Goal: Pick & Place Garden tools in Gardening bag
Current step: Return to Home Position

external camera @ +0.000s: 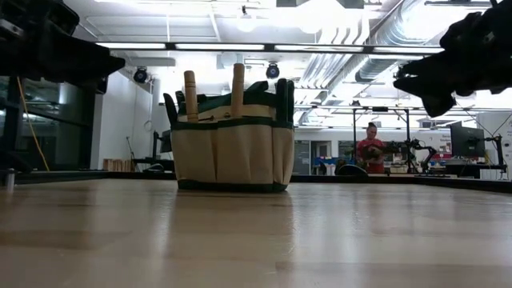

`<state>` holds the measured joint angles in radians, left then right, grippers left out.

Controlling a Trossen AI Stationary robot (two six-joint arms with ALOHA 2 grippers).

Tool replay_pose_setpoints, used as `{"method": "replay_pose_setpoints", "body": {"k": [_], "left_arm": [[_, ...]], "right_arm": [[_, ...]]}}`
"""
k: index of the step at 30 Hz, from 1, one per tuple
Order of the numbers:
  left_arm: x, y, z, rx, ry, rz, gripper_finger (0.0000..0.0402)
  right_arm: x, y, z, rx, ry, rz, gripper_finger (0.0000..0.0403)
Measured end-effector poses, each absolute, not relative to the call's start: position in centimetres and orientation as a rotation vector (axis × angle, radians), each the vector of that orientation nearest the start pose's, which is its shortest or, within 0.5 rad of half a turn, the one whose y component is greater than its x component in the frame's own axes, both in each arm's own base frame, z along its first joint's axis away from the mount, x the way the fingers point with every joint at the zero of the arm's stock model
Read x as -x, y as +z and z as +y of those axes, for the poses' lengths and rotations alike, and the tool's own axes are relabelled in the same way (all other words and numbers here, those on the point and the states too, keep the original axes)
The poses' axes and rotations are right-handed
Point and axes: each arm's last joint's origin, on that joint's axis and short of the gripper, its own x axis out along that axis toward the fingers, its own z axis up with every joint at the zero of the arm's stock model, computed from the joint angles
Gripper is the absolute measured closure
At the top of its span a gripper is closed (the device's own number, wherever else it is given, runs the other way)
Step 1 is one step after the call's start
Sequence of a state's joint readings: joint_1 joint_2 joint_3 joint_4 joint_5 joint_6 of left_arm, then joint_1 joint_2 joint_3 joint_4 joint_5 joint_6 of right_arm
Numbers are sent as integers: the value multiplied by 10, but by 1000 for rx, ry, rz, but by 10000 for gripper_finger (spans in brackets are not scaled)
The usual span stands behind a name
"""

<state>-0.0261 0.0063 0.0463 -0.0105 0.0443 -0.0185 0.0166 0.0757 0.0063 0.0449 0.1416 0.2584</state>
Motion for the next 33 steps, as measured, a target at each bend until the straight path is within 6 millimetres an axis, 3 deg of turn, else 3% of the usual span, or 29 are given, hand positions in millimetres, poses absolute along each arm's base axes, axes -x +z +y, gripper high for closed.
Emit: {"method": "replay_pose_setpoints", "body": {"k": [4, 9, 33], "left_arm": [[-95, 177, -6, -15, -150, -26, 245], [-95, 177, -5, -18, -114, -13, 245], [-95, 175, -4, -18, -85, 4, 245]], "right_arm": [[-102, 162, 0, -256, -61, 39, 230], [-102, 162, 1, -257, -15, 47, 230], [-102, 162, 1, -257, -12, 45, 230]]}}
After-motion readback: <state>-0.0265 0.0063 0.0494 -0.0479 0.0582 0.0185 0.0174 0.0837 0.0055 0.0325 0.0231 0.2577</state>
